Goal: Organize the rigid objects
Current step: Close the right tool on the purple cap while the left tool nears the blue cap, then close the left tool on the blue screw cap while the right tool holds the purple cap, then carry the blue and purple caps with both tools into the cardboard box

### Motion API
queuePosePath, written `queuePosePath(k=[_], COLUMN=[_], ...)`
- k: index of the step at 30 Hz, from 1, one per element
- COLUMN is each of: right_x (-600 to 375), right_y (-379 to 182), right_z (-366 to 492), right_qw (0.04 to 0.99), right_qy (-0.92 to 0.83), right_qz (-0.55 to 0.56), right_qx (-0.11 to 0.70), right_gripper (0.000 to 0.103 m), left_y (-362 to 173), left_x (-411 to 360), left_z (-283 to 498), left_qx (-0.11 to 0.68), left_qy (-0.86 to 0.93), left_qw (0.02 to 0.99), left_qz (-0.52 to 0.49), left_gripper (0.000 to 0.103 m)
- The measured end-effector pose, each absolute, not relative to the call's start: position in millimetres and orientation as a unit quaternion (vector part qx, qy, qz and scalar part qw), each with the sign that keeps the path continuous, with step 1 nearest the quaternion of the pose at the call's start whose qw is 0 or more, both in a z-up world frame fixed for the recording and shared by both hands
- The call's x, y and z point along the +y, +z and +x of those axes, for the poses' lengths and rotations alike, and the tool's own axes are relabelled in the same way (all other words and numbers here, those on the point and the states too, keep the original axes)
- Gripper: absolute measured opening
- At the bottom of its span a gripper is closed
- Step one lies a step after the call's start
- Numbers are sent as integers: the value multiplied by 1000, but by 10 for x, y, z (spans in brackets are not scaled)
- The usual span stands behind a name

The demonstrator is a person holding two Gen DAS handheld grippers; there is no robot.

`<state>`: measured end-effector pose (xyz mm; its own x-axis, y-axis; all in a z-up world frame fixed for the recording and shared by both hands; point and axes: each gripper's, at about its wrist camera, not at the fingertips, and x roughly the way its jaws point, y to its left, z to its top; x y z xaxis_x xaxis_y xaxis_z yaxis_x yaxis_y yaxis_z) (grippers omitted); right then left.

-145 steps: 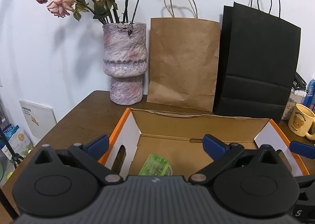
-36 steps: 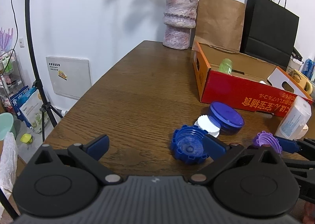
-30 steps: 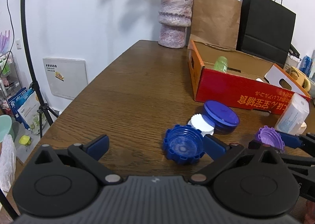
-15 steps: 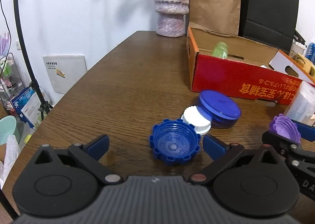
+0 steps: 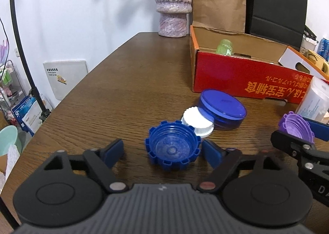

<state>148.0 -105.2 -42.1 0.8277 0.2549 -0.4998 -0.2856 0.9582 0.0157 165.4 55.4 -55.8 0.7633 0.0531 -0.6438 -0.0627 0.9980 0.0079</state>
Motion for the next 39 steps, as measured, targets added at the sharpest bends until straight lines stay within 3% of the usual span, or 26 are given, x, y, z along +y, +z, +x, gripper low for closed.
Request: queuePosePath(k=[2, 4, 39], right_x=[-1049, -1048, -1125], right_y=[-421, -421, -48], right_z=[1478, 1477, 1345], right_qw=[956, 956, 969], right_qy=[142, 142, 149], right_qz=[-30, -30, -28], right_qx=[257, 257, 194], right_gripper=[53, 53, 53], left_y=[-546, -536, -121], left_x=[546, 548, 481], left_z=[1635, 1622, 1487], left_qx=[338, 334, 280], left_qy=[31, 30, 44], left_qw=[941, 942, 959], left_qz=[-6, -8, -24], left_gripper=[61, 55, 55])
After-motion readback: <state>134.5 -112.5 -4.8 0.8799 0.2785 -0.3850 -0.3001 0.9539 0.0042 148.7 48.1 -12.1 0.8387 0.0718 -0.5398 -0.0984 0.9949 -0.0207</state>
